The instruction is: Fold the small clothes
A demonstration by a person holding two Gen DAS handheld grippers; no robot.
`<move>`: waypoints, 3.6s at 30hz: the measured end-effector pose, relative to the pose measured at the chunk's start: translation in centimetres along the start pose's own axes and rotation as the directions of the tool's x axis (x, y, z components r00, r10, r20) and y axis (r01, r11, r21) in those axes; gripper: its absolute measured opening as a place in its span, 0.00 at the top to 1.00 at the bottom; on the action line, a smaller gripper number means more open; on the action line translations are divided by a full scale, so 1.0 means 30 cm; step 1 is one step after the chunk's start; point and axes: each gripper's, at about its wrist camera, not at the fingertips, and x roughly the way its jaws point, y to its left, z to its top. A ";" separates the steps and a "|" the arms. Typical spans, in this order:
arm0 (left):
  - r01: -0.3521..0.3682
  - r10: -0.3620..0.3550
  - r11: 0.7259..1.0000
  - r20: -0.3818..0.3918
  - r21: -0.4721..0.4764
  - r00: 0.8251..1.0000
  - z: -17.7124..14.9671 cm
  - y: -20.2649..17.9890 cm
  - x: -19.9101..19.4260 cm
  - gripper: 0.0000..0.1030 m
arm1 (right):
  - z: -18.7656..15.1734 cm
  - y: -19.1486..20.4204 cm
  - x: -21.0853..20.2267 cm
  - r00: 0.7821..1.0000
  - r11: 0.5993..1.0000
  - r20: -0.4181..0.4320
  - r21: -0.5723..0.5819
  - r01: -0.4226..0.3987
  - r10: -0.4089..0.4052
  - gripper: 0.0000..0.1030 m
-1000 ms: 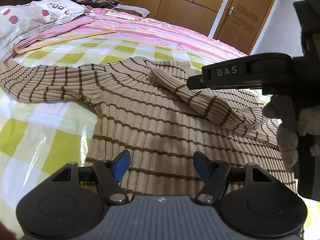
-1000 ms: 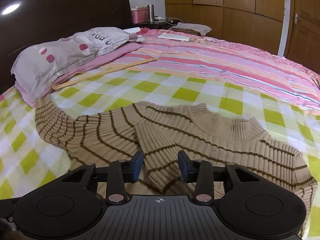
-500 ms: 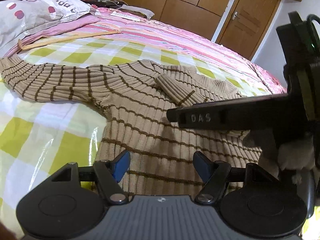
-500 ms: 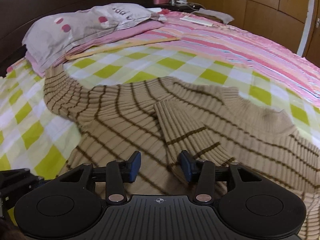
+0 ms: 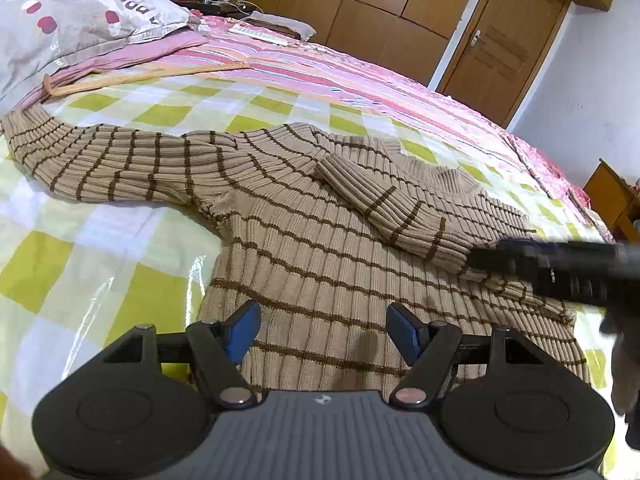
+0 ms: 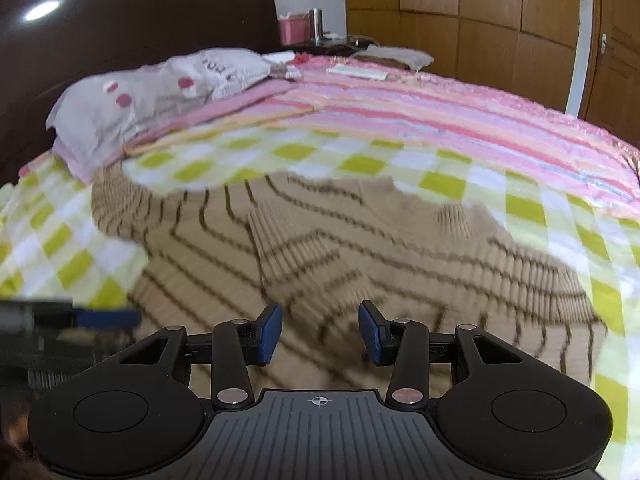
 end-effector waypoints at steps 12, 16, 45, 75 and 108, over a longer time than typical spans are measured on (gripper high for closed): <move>-0.020 0.019 0.999 0.008 0.041 1.000 -0.007 -0.018 0.000 0.28 | -0.002 -0.070 0.019 0.988 0.988 -0.034 0.022 0.154 -0.153 0.59; -0.015 0.015 0.999 0.011 0.034 1.000 -0.005 -0.013 -0.003 0.28 | 0.018 0.031 0.034 0.996 0.989 -0.012 -0.113 0.091 -0.093 0.59; -0.022 0.020 0.998 0.025 0.058 0.999 -0.005 -0.014 -0.002 0.27 | 0.154 0.157 0.151 0.977 0.966 -0.080 -0.153 -0.208 0.197 0.79; -0.026 0.023 0.998 0.049 0.057 0.999 -0.012 -0.018 -0.003 0.27 | 0.204 0.071 0.302 0.997 0.995 -0.063 -0.091 0.028 -0.034 0.97; -0.069 0.062 0.995 0.097 0.070 0.993 -0.021 -0.025 -0.005 0.27 | -0.059 -0.077 -0.010 0.983 0.978 0.131 0.183 0.101 -0.126 0.85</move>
